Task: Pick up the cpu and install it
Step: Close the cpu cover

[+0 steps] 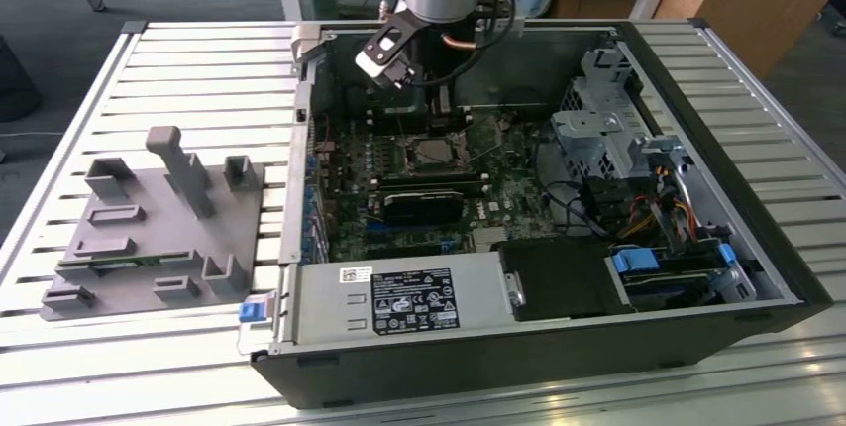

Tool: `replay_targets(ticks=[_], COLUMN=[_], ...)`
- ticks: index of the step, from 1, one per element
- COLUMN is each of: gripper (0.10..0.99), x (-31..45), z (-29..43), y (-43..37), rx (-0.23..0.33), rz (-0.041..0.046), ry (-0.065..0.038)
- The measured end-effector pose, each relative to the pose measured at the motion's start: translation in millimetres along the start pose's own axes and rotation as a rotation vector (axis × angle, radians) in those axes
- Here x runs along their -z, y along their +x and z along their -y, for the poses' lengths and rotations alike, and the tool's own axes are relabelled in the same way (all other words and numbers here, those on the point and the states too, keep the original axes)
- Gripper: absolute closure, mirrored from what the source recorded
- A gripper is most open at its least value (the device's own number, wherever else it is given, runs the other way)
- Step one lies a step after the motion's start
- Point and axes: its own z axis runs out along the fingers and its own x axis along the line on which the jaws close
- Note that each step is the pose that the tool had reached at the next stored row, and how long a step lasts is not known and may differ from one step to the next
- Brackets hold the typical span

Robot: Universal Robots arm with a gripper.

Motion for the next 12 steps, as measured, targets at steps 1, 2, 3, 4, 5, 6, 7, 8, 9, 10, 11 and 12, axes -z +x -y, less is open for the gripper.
replay_targets(ticks=[1,2,3,4,5,6,7,8,9,10,11,12], gripper=[0.980,0.980,0.980,0.980,0.980,0.980,0.980,0.980,0.980,0.980,0.980,0.980], x=[0.1,0.3,0.5,0.7,0.9,1.3,2.0,2.5,3.1,4.1,5.4,6.7], z=[0.0,0.0,0.0,0.0,0.0,0.0,-0.1,-0.1,-0.1,-0.2,-0.2,-0.3], y=[0.0,0.0,0.0,0.0,0.0,-0.1,-0.1,-0.1,-0.1,-0.2,-0.2,-0.3], rx=[0.000,0.000,0.000,-0.001,-0.001,-0.001,-0.001,-0.001,-0.002,-0.002,-0.002,-0.002], rz=[0.0001,0.0002,0.0002,0.0002,0.0003,0.0005,0.0008,0.0010,0.0011,0.0012,0.0012,0.0012], ry=[0.000,0.000,0.000,0.000,0.000,0.000,0.000,0.000,0.000,0.000,0.000,0.000])
